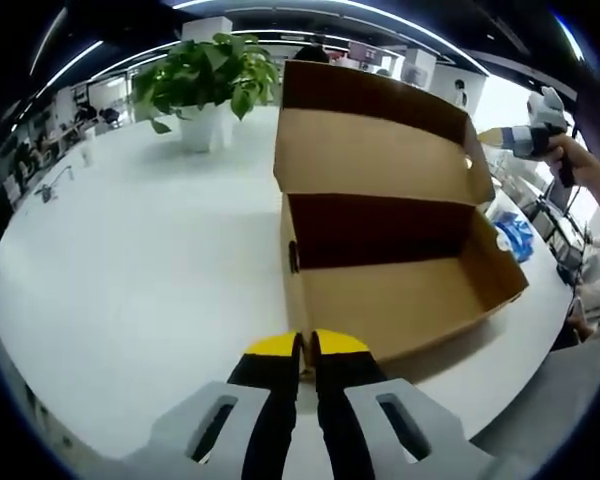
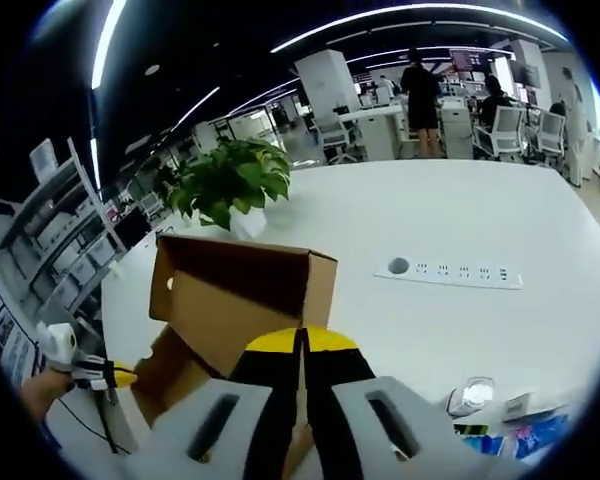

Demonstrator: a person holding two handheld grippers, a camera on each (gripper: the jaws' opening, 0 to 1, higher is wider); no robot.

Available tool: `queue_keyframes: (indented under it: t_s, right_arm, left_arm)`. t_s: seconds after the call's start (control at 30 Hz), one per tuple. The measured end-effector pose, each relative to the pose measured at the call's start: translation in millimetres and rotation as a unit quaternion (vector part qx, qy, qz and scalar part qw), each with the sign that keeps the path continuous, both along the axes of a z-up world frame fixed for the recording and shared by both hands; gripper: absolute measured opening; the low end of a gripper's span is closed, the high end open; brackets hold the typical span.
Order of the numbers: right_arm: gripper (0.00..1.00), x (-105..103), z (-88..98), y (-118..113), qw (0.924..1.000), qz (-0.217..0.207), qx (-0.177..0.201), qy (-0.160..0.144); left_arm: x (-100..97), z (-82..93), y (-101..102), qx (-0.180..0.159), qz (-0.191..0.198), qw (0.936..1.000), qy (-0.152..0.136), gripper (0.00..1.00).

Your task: Operate the shoe box by opening the lid, removing the specified soft item, and placing it in the target area until the item is outside and the box remains undamaged.

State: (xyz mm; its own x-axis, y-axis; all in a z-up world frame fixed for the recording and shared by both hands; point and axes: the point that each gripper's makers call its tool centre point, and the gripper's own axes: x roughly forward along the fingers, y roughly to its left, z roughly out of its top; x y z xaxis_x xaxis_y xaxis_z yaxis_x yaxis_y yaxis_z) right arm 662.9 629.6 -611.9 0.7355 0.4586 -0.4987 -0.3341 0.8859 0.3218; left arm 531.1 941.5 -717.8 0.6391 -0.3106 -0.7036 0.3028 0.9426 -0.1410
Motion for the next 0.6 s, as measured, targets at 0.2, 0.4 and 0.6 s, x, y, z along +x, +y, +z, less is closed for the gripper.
queue_keyframes:
  t_s: [0.2, 0.4, 0.6]
  right_arm:
    - [0.0, -12.4, 5.2, 1.6, 0.9998, 0.005, -0.008, -0.017]
    - [0.0, -23.6, 8.4, 1.6, 0.9995, 0.006, -0.008, -0.03]
    - [0.0, -35.6, 5.0, 1.5, 0.999, 0.01, -0.018, -0.039]
  left_arm:
    - [0.0, -0.1, 0.2, -0.002, 0.001, 1.0, -0.001, 0.02]
    - [-0.5, -0.1, 0.5, -0.006, 0.003, 1.0, -0.002, 0.02]
    - [-0.6, 0.0, 0.7, -0.01, 0.002, 0.9999, -0.002, 0.03]
